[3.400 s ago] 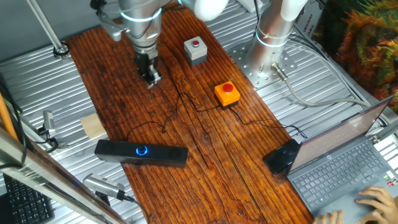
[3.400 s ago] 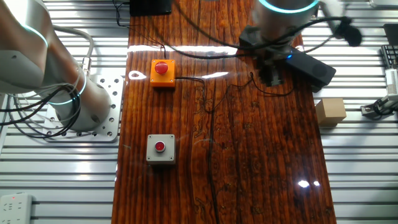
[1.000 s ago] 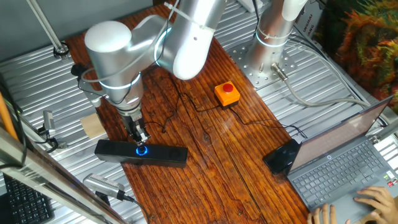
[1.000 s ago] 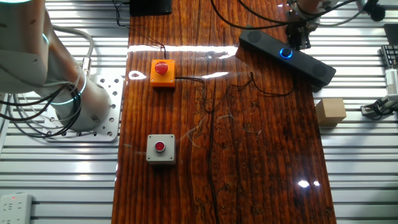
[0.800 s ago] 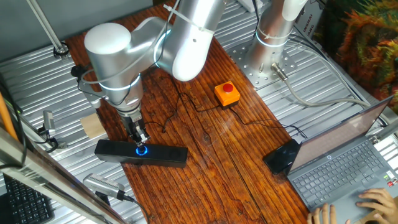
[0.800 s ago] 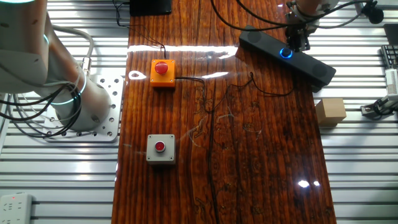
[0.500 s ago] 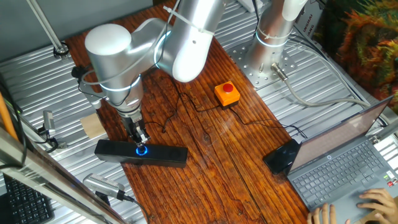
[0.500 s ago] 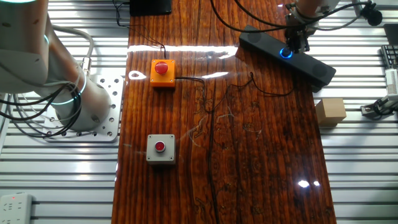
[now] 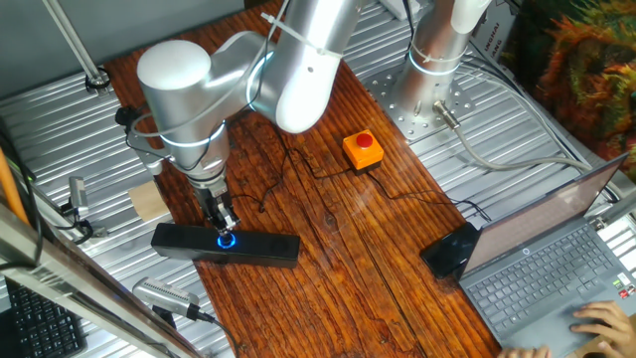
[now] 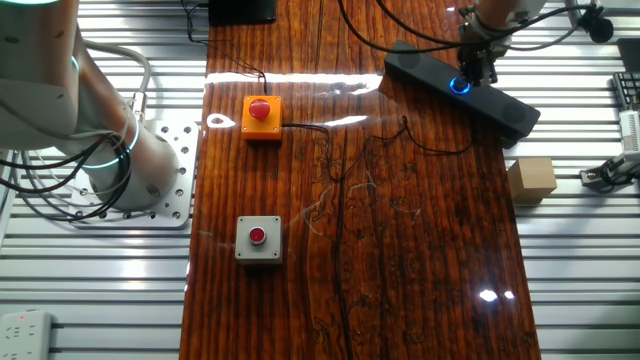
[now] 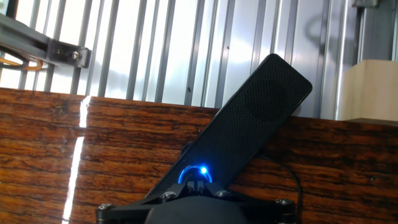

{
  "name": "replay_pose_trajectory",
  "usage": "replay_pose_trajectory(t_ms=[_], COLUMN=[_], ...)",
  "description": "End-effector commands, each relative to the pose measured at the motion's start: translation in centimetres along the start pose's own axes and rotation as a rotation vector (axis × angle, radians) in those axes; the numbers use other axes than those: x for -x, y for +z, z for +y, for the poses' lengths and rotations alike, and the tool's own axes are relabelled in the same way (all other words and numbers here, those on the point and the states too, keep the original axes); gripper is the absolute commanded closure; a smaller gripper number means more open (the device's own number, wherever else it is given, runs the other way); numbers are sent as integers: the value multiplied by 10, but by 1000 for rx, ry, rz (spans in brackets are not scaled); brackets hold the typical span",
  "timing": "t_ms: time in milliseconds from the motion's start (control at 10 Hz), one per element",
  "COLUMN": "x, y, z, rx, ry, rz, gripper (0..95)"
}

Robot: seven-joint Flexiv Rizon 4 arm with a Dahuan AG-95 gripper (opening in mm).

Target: Turn the knob to decrease the volume of the speaker

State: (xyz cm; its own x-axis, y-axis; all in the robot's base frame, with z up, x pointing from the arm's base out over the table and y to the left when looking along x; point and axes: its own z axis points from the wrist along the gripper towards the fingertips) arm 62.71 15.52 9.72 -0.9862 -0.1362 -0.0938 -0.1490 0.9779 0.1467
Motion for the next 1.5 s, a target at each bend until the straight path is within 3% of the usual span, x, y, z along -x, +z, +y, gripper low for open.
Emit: replay_pose_trajectory(t_ms=[100, 1500], x=[0, 0], y=[0, 8], z=[0, 1], rx=[-2, -8], ry=[2, 4], rz=[-2, -8], gripper=[950, 950])
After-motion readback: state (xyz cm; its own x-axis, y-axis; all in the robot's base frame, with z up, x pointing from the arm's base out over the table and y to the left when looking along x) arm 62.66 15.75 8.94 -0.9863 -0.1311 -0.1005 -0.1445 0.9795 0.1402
